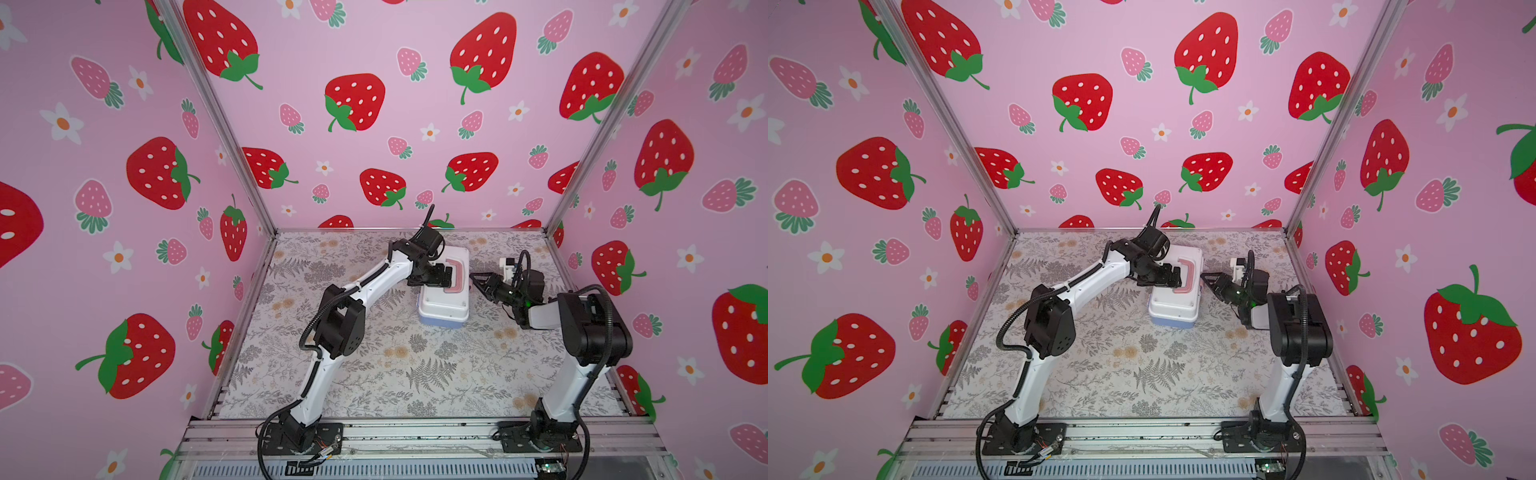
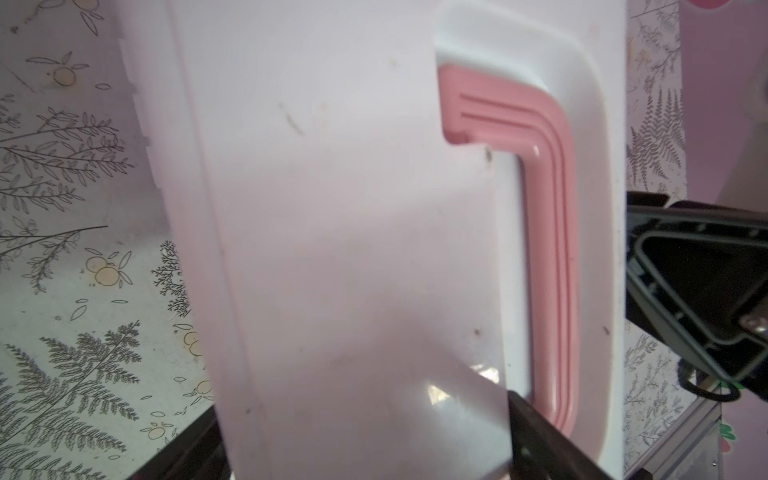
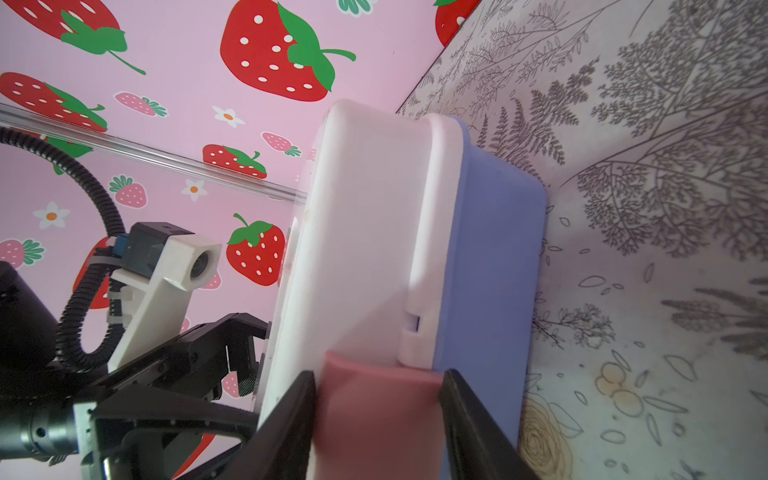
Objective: Pack the tool kit
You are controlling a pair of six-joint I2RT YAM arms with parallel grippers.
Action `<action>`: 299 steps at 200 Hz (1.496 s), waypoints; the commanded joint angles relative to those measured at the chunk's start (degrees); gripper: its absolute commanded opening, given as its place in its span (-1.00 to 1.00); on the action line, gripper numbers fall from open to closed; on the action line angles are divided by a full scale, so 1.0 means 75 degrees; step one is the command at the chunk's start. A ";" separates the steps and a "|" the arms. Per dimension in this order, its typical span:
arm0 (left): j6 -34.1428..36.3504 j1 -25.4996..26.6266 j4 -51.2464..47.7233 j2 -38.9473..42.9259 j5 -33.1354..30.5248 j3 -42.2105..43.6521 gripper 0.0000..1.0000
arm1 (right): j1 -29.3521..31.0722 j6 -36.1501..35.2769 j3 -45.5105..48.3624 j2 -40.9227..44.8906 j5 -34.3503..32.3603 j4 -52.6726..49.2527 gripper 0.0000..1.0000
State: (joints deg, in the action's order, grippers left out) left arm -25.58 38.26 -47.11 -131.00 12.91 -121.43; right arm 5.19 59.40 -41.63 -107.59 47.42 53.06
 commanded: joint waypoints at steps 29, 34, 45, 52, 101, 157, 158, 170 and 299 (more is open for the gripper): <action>-0.0162 0.0149 -0.0745 -0.0711 0.0611 0.0569 0.93 | 0.0143 -0.0671 0.0001 0.0235 -0.0590 -0.1724 0.19; -0.0165 0.0152 -0.0749 -0.0721 0.0611 0.0572 0.93 | 0.0142 -0.0674 -0.0009 0.0258 -0.0586 -0.1739 0.21; -0.0175 0.0155 -0.0740 -0.0721 0.0601 0.0575 0.93 | 0.0151 -0.0643 -0.0014 0.0309 -0.0559 -0.1742 0.22; -0.0181 0.0149 -0.0727 -0.0712 0.0604 0.0574 0.93 | 0.0141 -0.0641 -0.0022 0.0315 -0.0558 -0.1731 0.21; -0.0190 0.0155 -0.0718 -0.0686 0.0611 0.0604 0.93 | 0.0174 -0.0524 -0.0006 0.0368 -0.0568 -0.1621 0.09; -0.0163 0.0149 -0.0736 -0.0666 0.0588 0.0592 0.93 | 0.0175 -0.0220 0.0130 0.0840 -0.0463 -0.1319 0.05; -0.0163 0.0149 -0.0731 -0.0676 0.0588 0.0592 0.93 | 0.0169 -0.0220 0.0133 0.0849 -0.0463 -0.1320 0.05; -0.0163 0.0149 -0.0743 -0.0668 0.0588 0.0583 0.93 | 0.0175 -0.0220 0.0124 0.0978 -0.0498 -0.1320 -0.02; -0.0187 0.0126 -0.0734 -0.0699 0.0646 0.0559 0.93 | 0.0193 0.0342 0.0300 0.0093 0.0004 -0.0237 -0.42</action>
State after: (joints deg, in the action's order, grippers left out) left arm -25.76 38.24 -46.57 -130.65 12.91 -120.84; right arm 6.22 61.19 -39.88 -106.06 45.67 48.73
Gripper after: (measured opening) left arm 0.966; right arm 0.294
